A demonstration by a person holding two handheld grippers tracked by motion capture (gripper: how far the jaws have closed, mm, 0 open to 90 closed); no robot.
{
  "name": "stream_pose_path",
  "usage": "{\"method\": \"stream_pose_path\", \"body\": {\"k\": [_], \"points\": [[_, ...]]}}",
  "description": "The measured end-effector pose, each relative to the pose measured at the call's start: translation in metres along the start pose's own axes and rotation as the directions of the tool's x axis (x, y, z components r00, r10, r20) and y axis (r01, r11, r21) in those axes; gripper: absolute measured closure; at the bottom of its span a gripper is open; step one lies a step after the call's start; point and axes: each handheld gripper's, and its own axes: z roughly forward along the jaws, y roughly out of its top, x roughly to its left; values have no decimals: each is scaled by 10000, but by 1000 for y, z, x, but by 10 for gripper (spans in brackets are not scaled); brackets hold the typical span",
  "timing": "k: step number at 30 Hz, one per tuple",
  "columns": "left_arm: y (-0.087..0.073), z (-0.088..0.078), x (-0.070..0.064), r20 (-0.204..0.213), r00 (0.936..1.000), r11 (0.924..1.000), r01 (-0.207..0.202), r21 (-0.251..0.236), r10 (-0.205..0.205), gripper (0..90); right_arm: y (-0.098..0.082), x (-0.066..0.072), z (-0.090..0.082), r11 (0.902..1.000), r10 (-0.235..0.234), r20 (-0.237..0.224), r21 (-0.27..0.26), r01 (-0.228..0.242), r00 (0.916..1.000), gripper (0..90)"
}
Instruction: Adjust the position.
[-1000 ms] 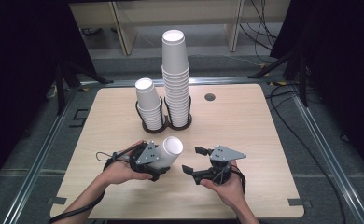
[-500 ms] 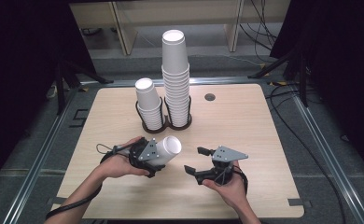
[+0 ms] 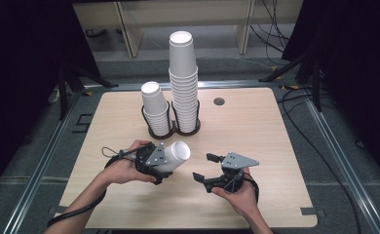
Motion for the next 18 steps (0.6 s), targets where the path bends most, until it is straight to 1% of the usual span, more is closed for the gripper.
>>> {"method": "stream_pose_path", "body": {"k": [1,2,3,4,5,6,7,8,9,10,11,12,13,14,15,16,18], "points": [[0,0,0,36,10000,9999,-58,93,58,205,0,1,1,9997,225,-170,75,-224,9996,148],[1,0,1,125,9998,9998,-126,145,124,206,0,1,2,9999,131,-241,58,-129,9996,148],[2,-1,2,288,9995,9996,-160,225,154,206,1,0,1,10000,60,-179,71,-58,9998,148],[3,-1,2,335,9993,9995,-191,232,183,207,1,1,2,9996,225,-362,168,-219,9991,148],[4,-1,2,398,9988,9992,-288,285,277,208,2,2,1,9994,199,-163,290,-195,9997,148],[4,-1,2,437,9984,9988,-372,322,358,209,2,4,1,9990,364,-114,270,-360,9993,148],[5,-1,2,460,9981,9985,-420,351,404,209,2,2,2,9996,158,-232,250,-152,9996,148],[6,-1,3,507,9972,9971,-580,490,555,210,2,1,4,10000,51,-346,81,-49,9994,148],[7,-1,3,582,9963,9958,-673,613,637,210,3,1,3,9999,42,-320,155,-37,9995,148],[8,-1,5,628,9949,9938,-834,740,788,210,3,3,3,9994,194,-321,288,-185,9993,148],[9,0,5,673,9941,9927,-902,803,849,210,4,3,4,9996,140,-408,237,-130,9991,148],[9,0,6,741,9928,9911,-1003,880,939,210,4,2,3,9996,-10,-261,283,17,9997,148],[10,0,6,836,9910,9889,-1124,973,1044,210,4,2,5,9998,-123,-334,130,128,9994,148],[11,0,6,918,9887,9864,-1275,1039,1181,210,4,2,5,9998,-30,-476,171,38,9989,148],[11,0,6,977,9872,9845,-1368,1095,1263,211,5,2,5,9993,-216,-375,293,227,9991,148],[12,0,6,1031,9855,9824,-1467,1152,1351,212,5,2,5,9992,-278,-294,296,286,9992,148],[14,0,6,1238,9794,9757,-1756,1312,1596,214,5,4,7,9995,-124,-573,295,141,9983,148]]}}
